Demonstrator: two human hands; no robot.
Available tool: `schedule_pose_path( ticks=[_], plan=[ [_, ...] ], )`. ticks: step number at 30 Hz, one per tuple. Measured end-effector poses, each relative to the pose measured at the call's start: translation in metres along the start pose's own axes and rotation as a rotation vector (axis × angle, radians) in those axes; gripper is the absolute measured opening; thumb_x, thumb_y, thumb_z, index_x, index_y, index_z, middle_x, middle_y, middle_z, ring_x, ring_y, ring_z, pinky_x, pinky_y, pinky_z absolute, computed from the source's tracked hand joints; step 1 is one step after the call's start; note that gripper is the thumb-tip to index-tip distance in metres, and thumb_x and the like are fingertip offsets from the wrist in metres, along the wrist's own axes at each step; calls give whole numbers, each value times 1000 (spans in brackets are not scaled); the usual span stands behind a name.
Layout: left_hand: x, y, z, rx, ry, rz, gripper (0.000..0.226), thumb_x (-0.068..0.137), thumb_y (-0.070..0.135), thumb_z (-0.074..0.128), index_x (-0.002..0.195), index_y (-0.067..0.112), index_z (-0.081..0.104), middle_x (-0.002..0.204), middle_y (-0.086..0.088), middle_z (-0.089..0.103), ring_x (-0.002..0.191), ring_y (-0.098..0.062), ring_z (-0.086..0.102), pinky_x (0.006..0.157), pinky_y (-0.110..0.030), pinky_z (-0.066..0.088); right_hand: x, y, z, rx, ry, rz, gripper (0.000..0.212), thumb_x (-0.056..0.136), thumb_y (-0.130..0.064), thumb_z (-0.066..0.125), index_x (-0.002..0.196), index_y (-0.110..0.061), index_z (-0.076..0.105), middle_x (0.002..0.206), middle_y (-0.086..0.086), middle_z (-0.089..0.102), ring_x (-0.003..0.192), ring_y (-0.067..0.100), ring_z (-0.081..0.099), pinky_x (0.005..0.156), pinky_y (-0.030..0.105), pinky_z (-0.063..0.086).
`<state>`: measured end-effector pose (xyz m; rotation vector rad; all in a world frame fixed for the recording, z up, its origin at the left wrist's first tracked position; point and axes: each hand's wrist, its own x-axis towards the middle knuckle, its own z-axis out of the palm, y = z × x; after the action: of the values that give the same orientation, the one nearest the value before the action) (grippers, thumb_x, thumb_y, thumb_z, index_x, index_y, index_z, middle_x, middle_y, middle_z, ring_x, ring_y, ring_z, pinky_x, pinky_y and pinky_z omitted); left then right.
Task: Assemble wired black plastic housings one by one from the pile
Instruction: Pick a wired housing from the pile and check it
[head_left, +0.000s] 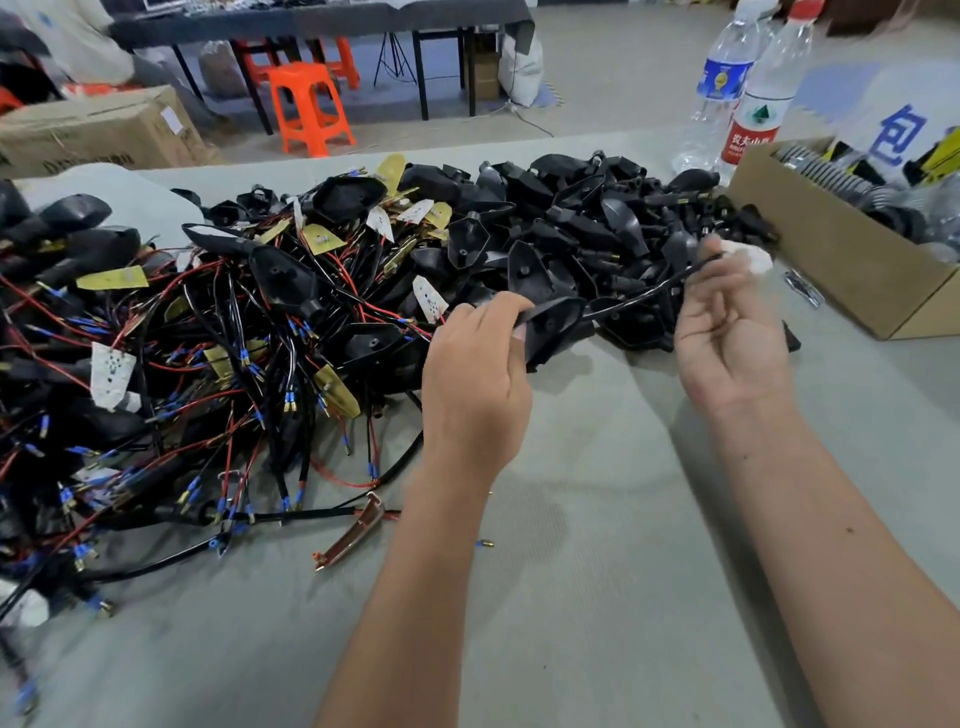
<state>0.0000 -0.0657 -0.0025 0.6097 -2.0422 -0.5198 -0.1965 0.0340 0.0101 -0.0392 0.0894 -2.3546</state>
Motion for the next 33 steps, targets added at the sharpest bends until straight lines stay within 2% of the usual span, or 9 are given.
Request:
schedule_pose_path(
  ticks=[3,8,10,13,19,23,27,29,33],
  plan=[
    [6,15,-3,-262,40,-119,18,106,9,42,101,8,60,67,8,46,57,-14,40,56,-33,30,0,13,-10,-534,4,-27,47,86,-16,78,124,6,61,123,25,69,89,15,73,74,18,59],
    [27,31,-16,-1233,141,-655,16,110,6,36,103,5,51,73,-5,57,48,-10,37,38,-21,29,-21,48,-22,-1080,-182,72,57,80,-50,79,122,-13,67,110,10,74,68,14,65,55,22,53],
    [28,30,-18,-1339,150,-761,16,109,3,35,106,4,51,76,-7,57,50,-9,39,41,-18,32,-35,57,-25,-1200,-338,187,50,87,-53,75,117,-13,72,96,15,71,55,14,58,47,19,45],
    [21,26,-11,-1232,127,-837,19,107,-1,37,102,7,53,79,-8,55,52,-10,46,47,-21,42,-48,67,-25,-1310,-482,361,19,91,-30,77,103,-15,75,67,17,65,41,12,49,44,21,40],
    [7,13,3,-995,76,-791,10,108,6,44,106,7,54,86,-3,71,76,-19,76,69,-34,63,-52,75,-21,-1493,-392,416,21,92,-7,74,108,1,65,61,15,67,40,16,46,47,30,30],
    [3,3,7,-758,20,-589,12,106,3,45,99,8,54,99,-14,70,95,-26,74,82,-38,61,-52,77,-23,-1472,-332,366,10,92,1,69,102,0,65,59,11,66,40,15,47,42,26,37],
    [-8,-6,6,-185,243,-250,15,99,0,44,101,11,55,84,0,61,76,-20,63,70,-34,51,-49,75,-23,-1315,-247,251,8,94,7,65,96,0,65,62,10,66,44,13,53,43,19,44],
    [-13,-6,4,-176,302,-252,13,102,4,40,103,11,51,75,1,56,63,-23,61,58,-44,50,-46,72,-23,-1198,-216,241,6,97,2,64,91,-1,65,71,10,70,52,11,60,48,17,47],
    [-21,-15,-1,-170,189,-260,7,103,8,45,102,12,50,72,9,53,62,-9,52,57,-23,37,-45,69,-21,-1000,-192,239,6,86,-8,70,89,-5,65,76,7,72,66,13,72,56,14,53]
  ],
)
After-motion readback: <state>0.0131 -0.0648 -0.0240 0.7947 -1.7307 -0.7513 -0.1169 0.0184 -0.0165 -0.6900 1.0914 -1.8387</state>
